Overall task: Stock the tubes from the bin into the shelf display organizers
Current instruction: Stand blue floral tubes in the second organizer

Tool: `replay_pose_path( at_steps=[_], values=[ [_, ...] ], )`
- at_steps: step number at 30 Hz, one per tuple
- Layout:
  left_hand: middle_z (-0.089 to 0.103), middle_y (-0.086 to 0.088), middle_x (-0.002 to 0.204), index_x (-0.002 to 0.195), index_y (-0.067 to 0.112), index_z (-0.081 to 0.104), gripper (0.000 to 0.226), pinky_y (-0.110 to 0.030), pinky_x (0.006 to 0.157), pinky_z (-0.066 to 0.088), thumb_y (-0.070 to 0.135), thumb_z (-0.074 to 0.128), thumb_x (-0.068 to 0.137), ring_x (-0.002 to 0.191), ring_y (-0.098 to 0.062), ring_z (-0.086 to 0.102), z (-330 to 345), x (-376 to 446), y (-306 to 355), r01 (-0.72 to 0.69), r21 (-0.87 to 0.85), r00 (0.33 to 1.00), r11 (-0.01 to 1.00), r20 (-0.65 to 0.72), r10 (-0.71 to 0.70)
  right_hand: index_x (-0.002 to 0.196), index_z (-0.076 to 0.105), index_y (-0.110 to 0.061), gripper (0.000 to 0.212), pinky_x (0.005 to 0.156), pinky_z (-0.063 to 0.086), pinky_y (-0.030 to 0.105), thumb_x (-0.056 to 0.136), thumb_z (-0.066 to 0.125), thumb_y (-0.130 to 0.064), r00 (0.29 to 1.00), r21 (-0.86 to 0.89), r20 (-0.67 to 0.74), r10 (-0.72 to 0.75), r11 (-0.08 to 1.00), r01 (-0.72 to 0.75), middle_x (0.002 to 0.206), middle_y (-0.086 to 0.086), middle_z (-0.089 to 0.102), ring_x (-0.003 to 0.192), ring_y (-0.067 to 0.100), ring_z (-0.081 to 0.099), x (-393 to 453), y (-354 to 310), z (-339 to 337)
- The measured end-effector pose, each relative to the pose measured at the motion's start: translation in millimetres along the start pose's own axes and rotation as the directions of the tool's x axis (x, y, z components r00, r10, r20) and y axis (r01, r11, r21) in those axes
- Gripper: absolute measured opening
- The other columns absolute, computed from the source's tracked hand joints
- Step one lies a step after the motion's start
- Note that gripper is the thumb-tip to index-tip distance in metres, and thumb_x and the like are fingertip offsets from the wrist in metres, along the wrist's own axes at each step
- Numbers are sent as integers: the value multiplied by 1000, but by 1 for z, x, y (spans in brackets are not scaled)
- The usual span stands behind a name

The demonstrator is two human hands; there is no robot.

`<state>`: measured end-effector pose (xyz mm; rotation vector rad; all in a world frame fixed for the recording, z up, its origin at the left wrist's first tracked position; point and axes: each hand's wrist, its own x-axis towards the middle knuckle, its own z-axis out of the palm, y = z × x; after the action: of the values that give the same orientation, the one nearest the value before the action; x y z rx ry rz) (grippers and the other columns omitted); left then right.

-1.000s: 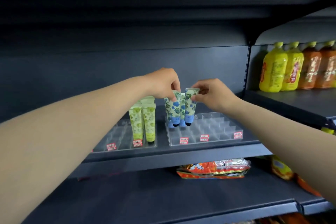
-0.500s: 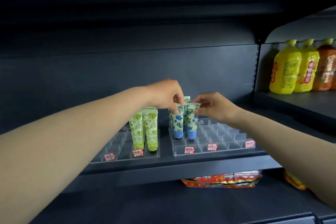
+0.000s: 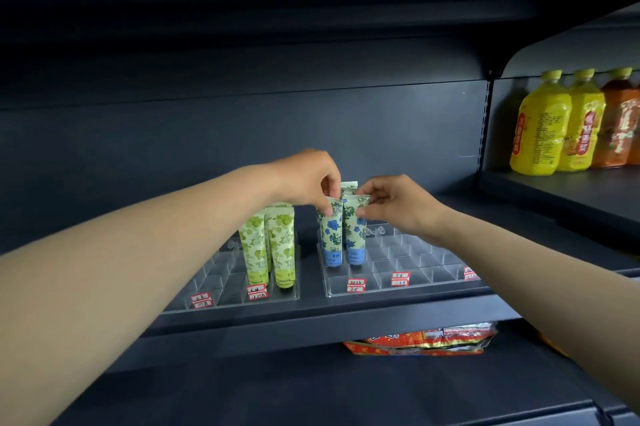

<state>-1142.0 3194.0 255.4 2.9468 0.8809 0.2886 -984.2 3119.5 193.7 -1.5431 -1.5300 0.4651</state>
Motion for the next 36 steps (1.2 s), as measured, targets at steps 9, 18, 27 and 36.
replay_pose_path(
  at_steps=[9, 18, 27, 36],
  values=[
    [57, 13, 73, 87, 17, 70, 19, -18, 58, 37, 21, 80, 72, 72, -6, 53, 0, 0, 0, 3, 10, 1000, 1000, -27, -3, 95, 64, -14, 18, 86, 51, 40, 80, 72, -7, 1000, -11, -20, 8, 1000, -8, 83, 6, 62, 78, 17, 57, 1, 4, 0],
    [67, 4, 91, 91, 19, 70, 22, -26, 76, 47, 26, 79, 73, 86, -9, 56, -10, -12, 0, 3, 21, 998, 1000, -58, -2, 89, 64, -16, 19, 88, 51, 31, 78, 73, -4, 998, -68, -56, -18, 998, 15, 87, 4, 64, 83, 15, 60, -5, -4, -9],
    [61, 13, 93, 91, 29, 66, 26, -25, 79, 41, 41, 77, 71, 89, -6, 48, -11, -51, 13, -58, 15, 984, 998, -165, 60, 108, 60, -19, 37, 78, 38, 18, 75, 77, -21, 976, -362, -148, -158, 927, 95, 107, -7, 59, 100, 9, 53, -39, -21, -11],
    [62, 9, 89, 93, 22, 68, 25, -22, 70, 38, 33, 78, 72, 84, -10, 55, 55, -127, 22, -20, -96, 985, 995, -171, 3, 101, 63, -16, 30, 70, 38, 6, 74, 77, -18, 947, -356, -203, -249, 920, 165, 100, -5, 53, 86, 9, 52, -123, -4, 48]
  ],
)
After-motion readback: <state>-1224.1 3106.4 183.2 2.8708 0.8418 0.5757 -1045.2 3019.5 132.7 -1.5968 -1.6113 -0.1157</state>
